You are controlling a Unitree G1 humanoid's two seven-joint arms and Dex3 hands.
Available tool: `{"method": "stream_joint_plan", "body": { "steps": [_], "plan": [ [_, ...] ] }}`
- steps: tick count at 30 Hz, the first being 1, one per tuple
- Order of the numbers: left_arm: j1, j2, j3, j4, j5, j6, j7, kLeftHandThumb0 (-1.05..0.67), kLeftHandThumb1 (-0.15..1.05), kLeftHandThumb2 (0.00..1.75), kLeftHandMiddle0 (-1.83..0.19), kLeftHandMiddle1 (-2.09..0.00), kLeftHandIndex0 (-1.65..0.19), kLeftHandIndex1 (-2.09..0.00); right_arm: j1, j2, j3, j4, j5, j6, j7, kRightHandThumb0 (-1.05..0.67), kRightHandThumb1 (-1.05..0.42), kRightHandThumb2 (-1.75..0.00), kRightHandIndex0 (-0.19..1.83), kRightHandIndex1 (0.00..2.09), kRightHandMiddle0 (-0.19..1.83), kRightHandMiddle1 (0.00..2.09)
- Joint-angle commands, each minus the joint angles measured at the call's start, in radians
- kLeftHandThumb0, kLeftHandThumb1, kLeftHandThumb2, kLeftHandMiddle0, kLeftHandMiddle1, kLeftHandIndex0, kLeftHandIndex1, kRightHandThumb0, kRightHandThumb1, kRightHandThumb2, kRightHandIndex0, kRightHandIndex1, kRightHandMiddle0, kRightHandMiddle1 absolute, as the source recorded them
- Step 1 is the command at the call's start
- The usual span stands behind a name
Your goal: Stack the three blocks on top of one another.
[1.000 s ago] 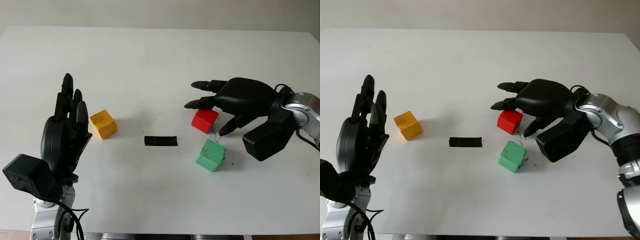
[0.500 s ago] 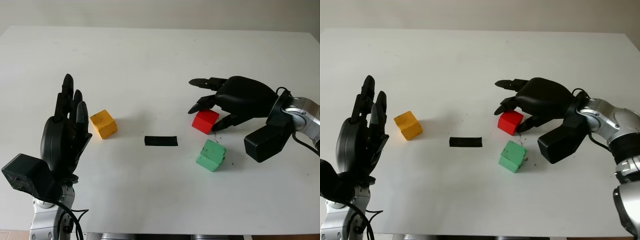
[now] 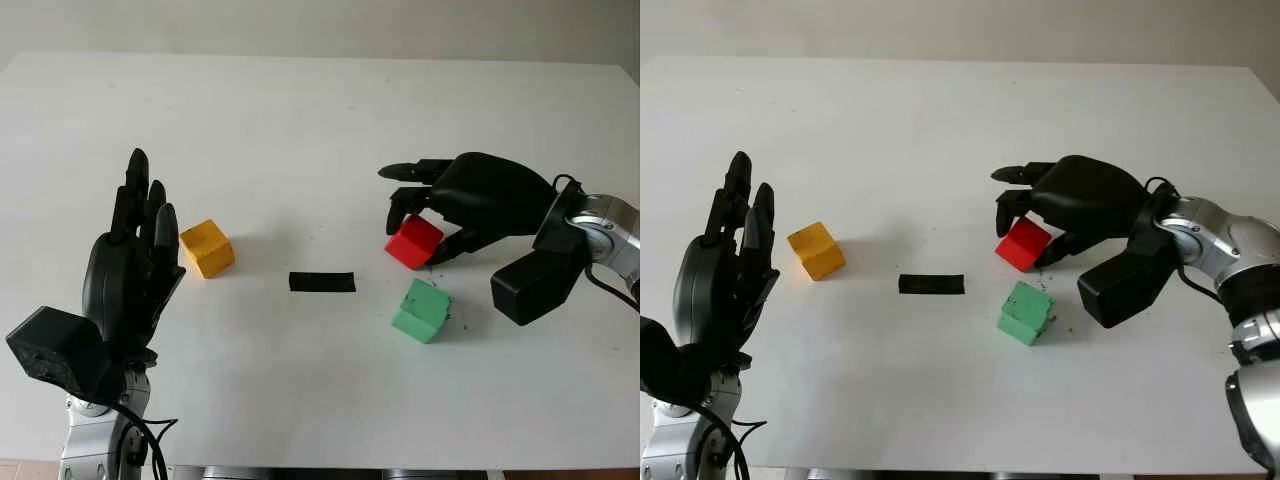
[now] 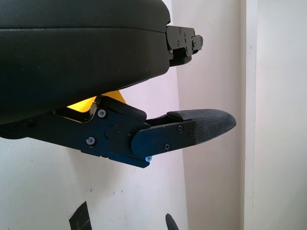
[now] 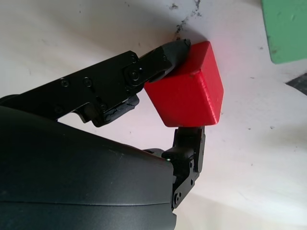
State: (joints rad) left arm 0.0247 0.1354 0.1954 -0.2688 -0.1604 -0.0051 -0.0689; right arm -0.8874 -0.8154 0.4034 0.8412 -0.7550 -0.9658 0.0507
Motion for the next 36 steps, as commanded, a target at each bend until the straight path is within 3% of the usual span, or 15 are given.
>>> {"method": "stream_joint_plan", "body": {
  "steps": [1,6,15,20,26,33,36],
  "plan": [
    [0.009,-0.004,-0.006,-0.024,0.01,0.0,0.006,-0.67,1.05,0.57,0.07,-0.06,0.06,-0.05,-0.018,0.009,-0.03,-0.017,0.062,0.01,0.039,-0.36,-0.93,-0.06,0.28,0.06,0.45,1.22],
    [0.012,-0.014,-0.01,-0.031,0.01,0.01,0.013,-0.67,1.05,0.56,0.06,-0.06,0.05,-0.06,-0.019,0.032,-0.068,-0.098,0.174,0.041,0.131,-0.37,-0.93,-0.05,0.26,0.05,0.46,1.19],
    [0.019,-0.033,-0.024,-0.052,0.02,0.028,0.033,-0.66,1.05,0.55,0.04,-0.06,0.03,-0.06,-0.048,0.156,-0.079,-0.187,0.326,0.073,0.276,-0.39,-0.91,-0.05,0.3,0.07,0.51,1.23],
    [0.028,-0.03,-0.022,-0.064,0.028,0.028,0.034,-0.66,1.05,0.55,0.04,-0.06,0.03,-0.06,-0.029,0.22,-0.065,-0.277,0.428,0.191,0.46,-0.37,-0.92,-0.05,0.26,0.05,0.46,1.22],
    [0.038,-0.04,-0.027,-0.089,0.033,0.041,0.044,-0.65,1.05,0.55,0.04,-0.06,0.03,-0.06,-0.025,0.246,-0.056,-0.322,0.415,0.216,0.533,-0.39,-0.94,-0.06,0.24,0.04,0.45,1.25],
    [0.038,-0.034,-0.028,-0.073,0.026,0.024,0.02,-0.65,1.05,0.56,0.06,-0.05,0.04,-0.05,0.002,0.259,-0.039,-0.416,0.383,0.391,0.631,-0.36,-0.93,-0.05,0.25,0.05,0.44,1.27],
    [0.04,-0.039,-0.031,-0.08,0.028,0.027,0.022,-0.65,1.05,0.58,0.06,-0.05,0.05,-0.05,0.008,0.259,-0.036,-0.43,0.369,0.409,0.64,-0.35,-0.93,-0.05,0.25,0.05,0.45,1.28]
  ]
}}
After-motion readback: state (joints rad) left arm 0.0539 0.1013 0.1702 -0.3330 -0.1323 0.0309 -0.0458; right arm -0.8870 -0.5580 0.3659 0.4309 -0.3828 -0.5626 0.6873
